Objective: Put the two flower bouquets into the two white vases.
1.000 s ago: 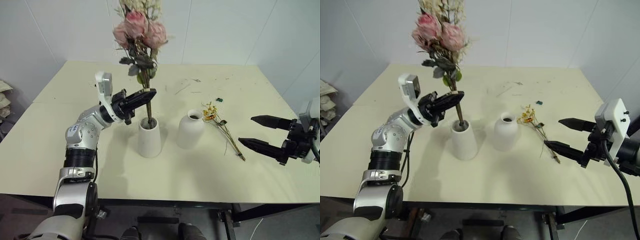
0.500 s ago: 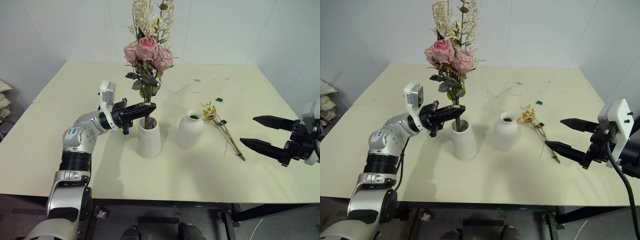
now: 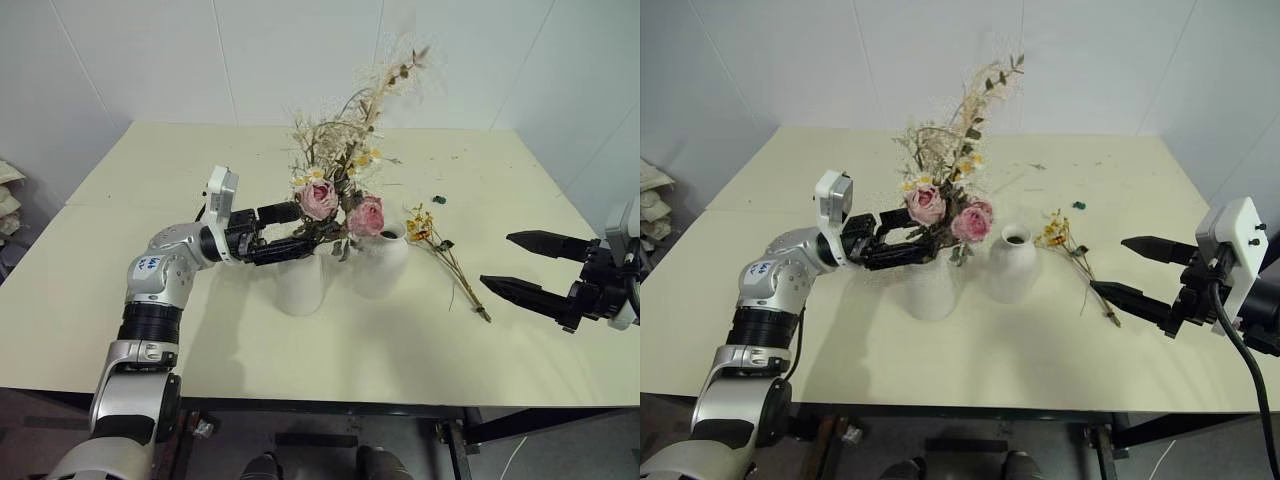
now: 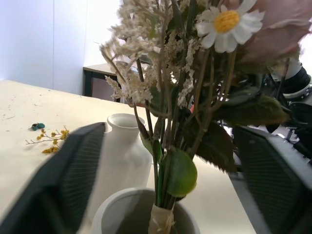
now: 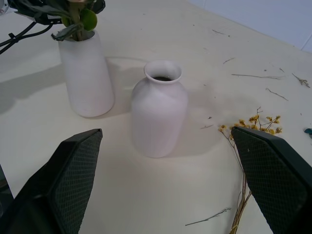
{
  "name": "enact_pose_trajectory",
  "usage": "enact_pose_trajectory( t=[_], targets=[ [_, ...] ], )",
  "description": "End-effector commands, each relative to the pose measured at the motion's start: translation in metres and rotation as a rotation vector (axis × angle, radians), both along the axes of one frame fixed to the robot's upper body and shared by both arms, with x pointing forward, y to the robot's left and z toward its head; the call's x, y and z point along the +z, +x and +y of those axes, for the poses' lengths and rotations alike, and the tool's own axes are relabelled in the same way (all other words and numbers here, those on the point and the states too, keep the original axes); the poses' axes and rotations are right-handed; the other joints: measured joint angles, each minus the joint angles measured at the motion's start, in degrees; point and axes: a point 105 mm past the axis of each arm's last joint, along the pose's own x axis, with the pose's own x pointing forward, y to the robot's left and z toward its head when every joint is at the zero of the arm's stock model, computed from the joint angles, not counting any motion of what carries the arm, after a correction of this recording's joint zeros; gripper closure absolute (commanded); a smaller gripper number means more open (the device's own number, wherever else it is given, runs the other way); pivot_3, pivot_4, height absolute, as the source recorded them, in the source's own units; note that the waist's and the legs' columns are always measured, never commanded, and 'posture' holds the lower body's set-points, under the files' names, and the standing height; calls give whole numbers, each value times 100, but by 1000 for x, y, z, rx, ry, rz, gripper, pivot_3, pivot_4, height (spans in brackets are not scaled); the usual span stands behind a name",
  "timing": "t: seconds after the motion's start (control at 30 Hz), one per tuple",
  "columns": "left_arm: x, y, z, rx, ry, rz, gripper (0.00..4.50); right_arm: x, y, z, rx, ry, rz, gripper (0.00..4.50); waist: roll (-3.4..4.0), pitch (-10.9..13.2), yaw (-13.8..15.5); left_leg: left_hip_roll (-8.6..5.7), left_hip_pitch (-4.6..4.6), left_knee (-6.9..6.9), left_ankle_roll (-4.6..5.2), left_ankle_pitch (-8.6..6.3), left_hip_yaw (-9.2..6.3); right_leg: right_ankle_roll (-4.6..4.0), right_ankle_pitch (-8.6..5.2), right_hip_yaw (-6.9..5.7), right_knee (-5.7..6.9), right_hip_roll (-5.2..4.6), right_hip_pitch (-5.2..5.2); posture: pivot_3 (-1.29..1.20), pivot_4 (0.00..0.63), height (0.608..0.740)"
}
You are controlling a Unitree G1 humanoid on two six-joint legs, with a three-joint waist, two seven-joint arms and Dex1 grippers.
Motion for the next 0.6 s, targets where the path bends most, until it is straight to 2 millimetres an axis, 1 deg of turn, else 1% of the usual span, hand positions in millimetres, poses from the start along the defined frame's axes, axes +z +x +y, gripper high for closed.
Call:
enact_pose_trajectory(
  t=[0.03,0.1,0.27,0.43,0.6],
  targets=[
    [7,-2,11,21,59,-69,32,11,-7,1,3,-21,-49,0,0,0,-5,0,0,0,0,0,0,0,0,0,0,0,0,0,150,740],
    [8,0,22,47,111,-98,32,11,-7,1,2,-22,-48,0,0,0,-16,1,0,-2,0,0,0,0,0,0,0,1,0,0,150,740],
    [19,1,40,63,142,-160,32,9,-8,1,3,-25,-45,0,0,0,-1,1,1,-6,0,0,1,-3,-1,0,-6,0,0,0,150,740],
    [36,-1,53,67,99,-205,32,7,-9,3,8,-21,-38,0,0,0,7,1,-7,-9,1,-1,1,-4,0,0,-22,-1,0,0,150,740],
    [38,-6,65,58,99,-218,32,2,-10,2,8,-22,-21,0,0,0,2,1,-5,-19,2,-1,1,1,2,-1,-23,0,-1,0,150,740]
  ],
)
